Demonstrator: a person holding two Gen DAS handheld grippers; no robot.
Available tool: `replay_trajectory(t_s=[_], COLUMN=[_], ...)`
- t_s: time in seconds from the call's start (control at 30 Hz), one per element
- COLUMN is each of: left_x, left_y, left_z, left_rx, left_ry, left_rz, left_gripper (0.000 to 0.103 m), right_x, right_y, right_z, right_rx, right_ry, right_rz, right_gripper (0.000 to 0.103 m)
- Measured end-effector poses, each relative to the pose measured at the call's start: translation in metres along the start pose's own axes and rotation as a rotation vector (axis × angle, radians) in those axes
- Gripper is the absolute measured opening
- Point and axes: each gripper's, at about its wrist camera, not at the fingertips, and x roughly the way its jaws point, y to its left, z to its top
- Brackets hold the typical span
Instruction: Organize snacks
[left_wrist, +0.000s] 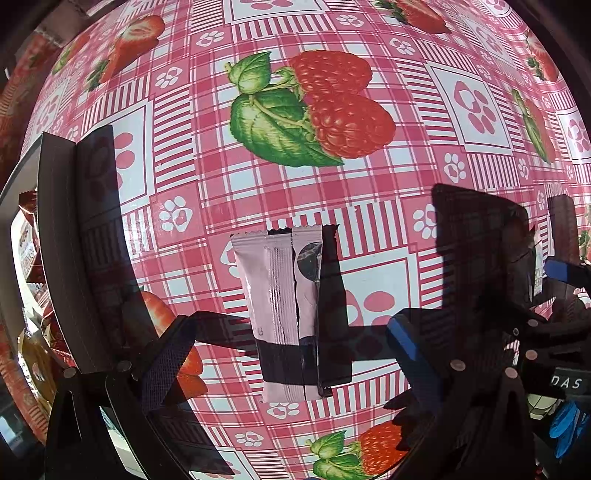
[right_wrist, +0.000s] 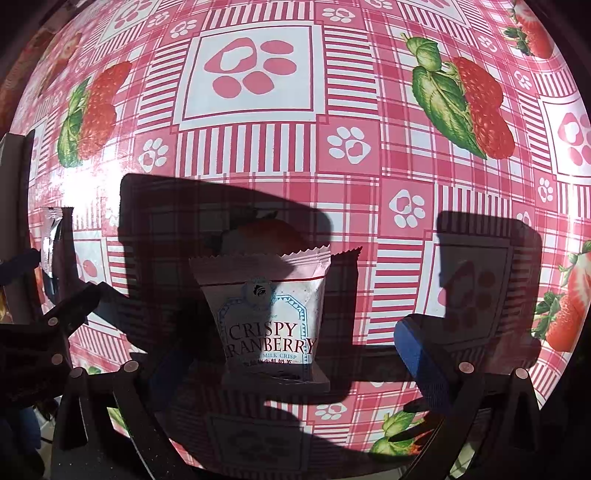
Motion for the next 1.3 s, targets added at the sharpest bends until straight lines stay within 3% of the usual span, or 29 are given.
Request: replay_trajectory(t_s=[0.33, 0.43, 0.53, 0.6, 0.63, 0.67, 0.7, 0.83, 1.17, 1.3], left_x=[-0.001, -0.005, -0.013, -0.018, -0.021, -0.023, -0.025, -0.030, -0.054, -0.072], left_y=[-0.001, -0.005, -0.015, -0.024, -0.027, -0.030, -0.033, -0.035, -0.027, -0.032], left_z=[-0.002, 0.000, -0.002, -0.004, -0.004, -0.005, -0.005, -0.008, -0.022, -0.032], left_rx=[0.003, 0.021, 0.067, 0.098, 0.112, 0.124, 0.137, 0.147, 0.185, 0.207], left_ry=[0.005, 0.010, -0.006, -0.018, -0.024, -0.030, -0.030, -0.031, -0.055, -0.064], left_rz=[0.001, 0.002, 0.006, 0.009, 0.009, 0.010, 0.012, 0.012, -0.007, -0.035], left_gripper=[0.103, 0.097, 0.082, 0.061, 0.054, 0.036, 0.026, 0.026, 0.026, 0.026], right_x=[0.001, -0.001, -0.011, -0.018, -0.022, -0.024, -0.026, -0.029, -0.035, -0.036], right_y=[0.000, 0.001, 0.005, 0.007, 0.007, 0.006, 0.003, -0.008, -0.017, -0.012], right_z=[0.002, 0.002, 0.000, 0.000, 0.001, 0.002, 0.003, 0.004, -0.006, -0.028], right_rx=[0.003, 0.012, 0.006, -0.004, -0.003, 0.002, 0.014, 0.066, 0.109, 0.118], right_ry=[0.018, 0.015, -0.013, -0.033, -0.042, -0.048, -0.048, -0.040, -0.043, -0.050], right_rz=[-0.001, -0.003, -0.002, -0.004, -0.002, 0.002, 0.018, 0.090, 0.143, 0.160], right_gripper=[0.103, 0.099, 0.079, 0.062, 0.048, 0.040, 0.040, 0.040, 0.040, 0.040])
